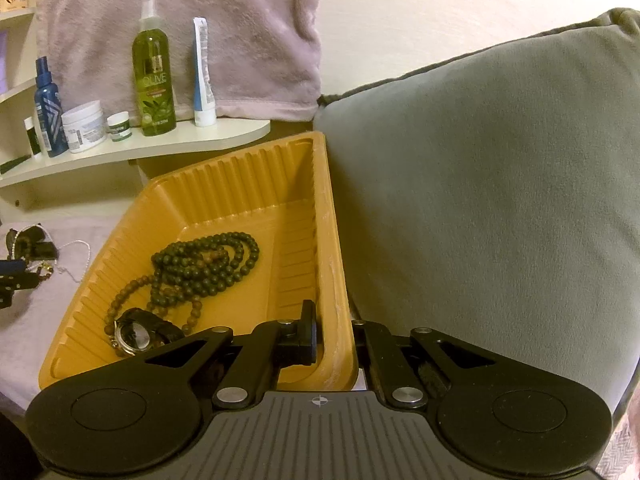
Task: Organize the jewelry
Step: 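Grasp a brown bead bracelet with the left gripper and lift it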
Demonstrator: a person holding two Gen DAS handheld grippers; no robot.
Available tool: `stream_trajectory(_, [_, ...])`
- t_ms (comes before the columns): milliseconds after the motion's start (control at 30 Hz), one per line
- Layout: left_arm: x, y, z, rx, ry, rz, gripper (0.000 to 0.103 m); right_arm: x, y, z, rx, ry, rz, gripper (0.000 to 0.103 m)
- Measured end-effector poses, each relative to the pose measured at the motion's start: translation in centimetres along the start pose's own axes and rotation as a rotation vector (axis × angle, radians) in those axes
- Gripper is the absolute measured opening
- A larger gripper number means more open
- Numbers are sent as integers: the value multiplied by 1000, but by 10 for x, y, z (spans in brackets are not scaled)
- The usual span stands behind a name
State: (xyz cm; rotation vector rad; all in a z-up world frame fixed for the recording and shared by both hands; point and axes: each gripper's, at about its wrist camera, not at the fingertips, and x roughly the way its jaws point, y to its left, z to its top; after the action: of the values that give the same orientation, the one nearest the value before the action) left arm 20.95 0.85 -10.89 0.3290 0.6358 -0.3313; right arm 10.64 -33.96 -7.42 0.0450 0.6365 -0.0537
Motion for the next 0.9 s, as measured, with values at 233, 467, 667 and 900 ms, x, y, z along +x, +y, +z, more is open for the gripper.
stream_trajectory(233, [11,-2,5,91,37,-30,7,2,-1,0,-1,1,0,5])
stream_trajectory(467, [-2,-3,6,44,29,-43,4,3,-1,-1,-1,-1,1,5])
stream_trajectory(667, [-28,1,18,-43,-10,-87,4,1,-1,-1,1,-5,2,5])
stream_trajectory(900, [-55,1,51,-146,-69,-180,4,-1,0,-1,1,-8,2,4])
